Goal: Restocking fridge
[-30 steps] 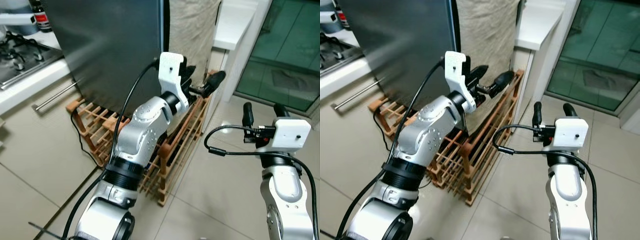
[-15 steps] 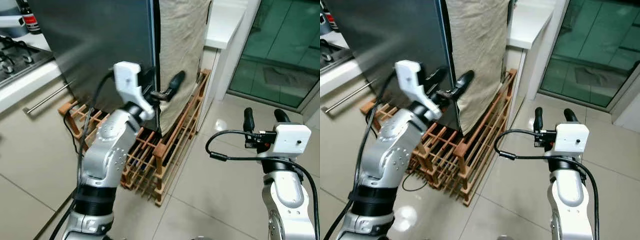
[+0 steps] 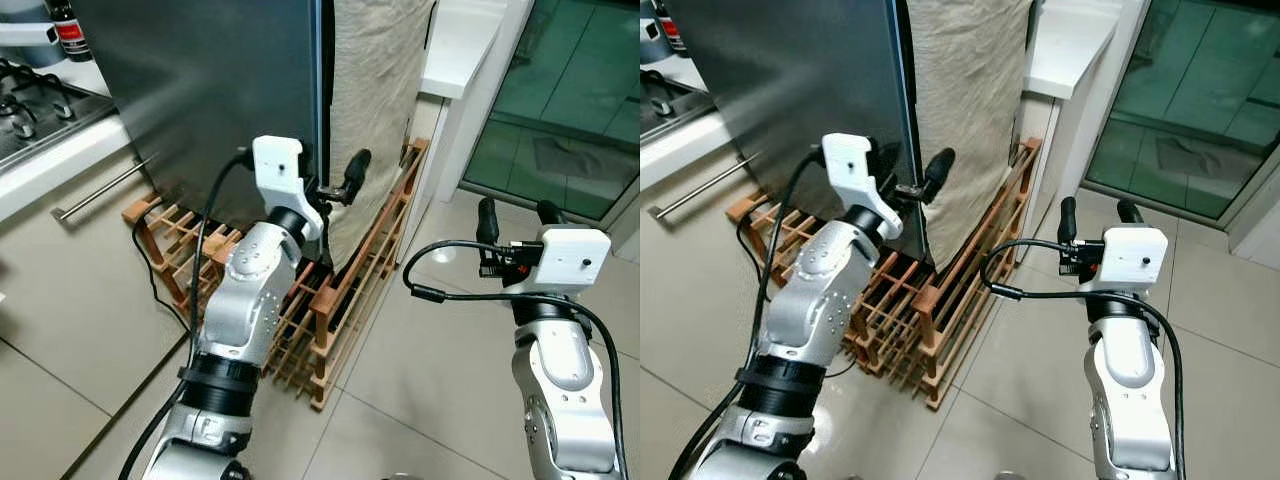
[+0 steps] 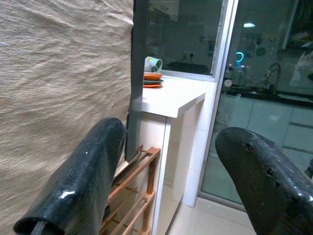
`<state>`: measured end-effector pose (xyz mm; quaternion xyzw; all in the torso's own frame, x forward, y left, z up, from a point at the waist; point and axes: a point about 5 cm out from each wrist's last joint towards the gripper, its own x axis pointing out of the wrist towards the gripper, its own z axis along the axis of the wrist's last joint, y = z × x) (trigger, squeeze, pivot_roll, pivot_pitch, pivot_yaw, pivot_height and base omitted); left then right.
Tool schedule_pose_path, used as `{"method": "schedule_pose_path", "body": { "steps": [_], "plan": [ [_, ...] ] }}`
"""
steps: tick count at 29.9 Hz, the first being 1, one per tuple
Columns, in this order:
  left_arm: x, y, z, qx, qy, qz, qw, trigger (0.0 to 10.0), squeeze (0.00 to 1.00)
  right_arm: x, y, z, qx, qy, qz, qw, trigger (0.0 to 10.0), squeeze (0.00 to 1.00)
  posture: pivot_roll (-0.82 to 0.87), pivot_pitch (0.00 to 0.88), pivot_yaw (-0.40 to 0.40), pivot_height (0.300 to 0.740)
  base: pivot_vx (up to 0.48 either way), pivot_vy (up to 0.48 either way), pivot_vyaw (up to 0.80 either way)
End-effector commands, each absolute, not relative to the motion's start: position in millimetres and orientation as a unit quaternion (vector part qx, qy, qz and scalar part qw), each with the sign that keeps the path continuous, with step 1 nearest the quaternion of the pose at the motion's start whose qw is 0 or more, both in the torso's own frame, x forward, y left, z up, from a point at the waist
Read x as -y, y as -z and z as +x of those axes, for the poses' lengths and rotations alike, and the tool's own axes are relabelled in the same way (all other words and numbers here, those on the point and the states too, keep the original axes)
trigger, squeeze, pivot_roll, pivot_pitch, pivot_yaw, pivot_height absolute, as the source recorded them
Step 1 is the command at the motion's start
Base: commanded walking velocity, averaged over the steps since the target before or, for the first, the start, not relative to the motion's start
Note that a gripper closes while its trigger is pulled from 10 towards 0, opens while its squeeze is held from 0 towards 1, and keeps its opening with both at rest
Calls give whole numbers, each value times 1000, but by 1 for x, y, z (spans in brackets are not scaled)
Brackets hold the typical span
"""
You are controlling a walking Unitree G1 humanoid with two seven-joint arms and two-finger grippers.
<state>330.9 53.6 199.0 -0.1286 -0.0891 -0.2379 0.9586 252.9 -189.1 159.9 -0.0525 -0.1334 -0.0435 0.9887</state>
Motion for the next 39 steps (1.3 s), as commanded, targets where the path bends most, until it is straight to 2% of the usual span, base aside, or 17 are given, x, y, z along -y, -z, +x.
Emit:
{"method": "schedule_pose_path", "body": {
  "steps": [1, 12, 30, 35, 39],
  "plan": [
    [-48, -202, 333, 93, 243, -122, 958, 10000, 0, 188, -162, 254, 141, 42, -44, 988, 10000, 0, -176, 0, 31, 740, 0, 0, 0],
    [-36, -195, 340, 79, 247, -127, 958, 10000, 0, 187, -160, 251, 134, 32, -41, 990, 10000, 0, -194, 0, 32, 740, 0, 0, 0],
    [-27, -197, 346, 81, 253, -130, 955, 10000, 0, 166, -151, 233, 104, -74, -17, 992, 10000, 0, -202, 0, 39, 740, 0, 0, 0],
    [-13, -209, 338, 100, 304, -147, 936, 10000, 0, 166, -151, 233, 102, -81, -16, 991, 10000, 0, -204, 0, 39, 740, 0, 0, 0],
    [-8, -206, 337, 92, 309, -147, 935, 10000, 0, 165, -151, 235, 100, -88, -16, 991, 10000, 0, -204, 0, 37, 740, 0, 0, 0]
  ]
}}
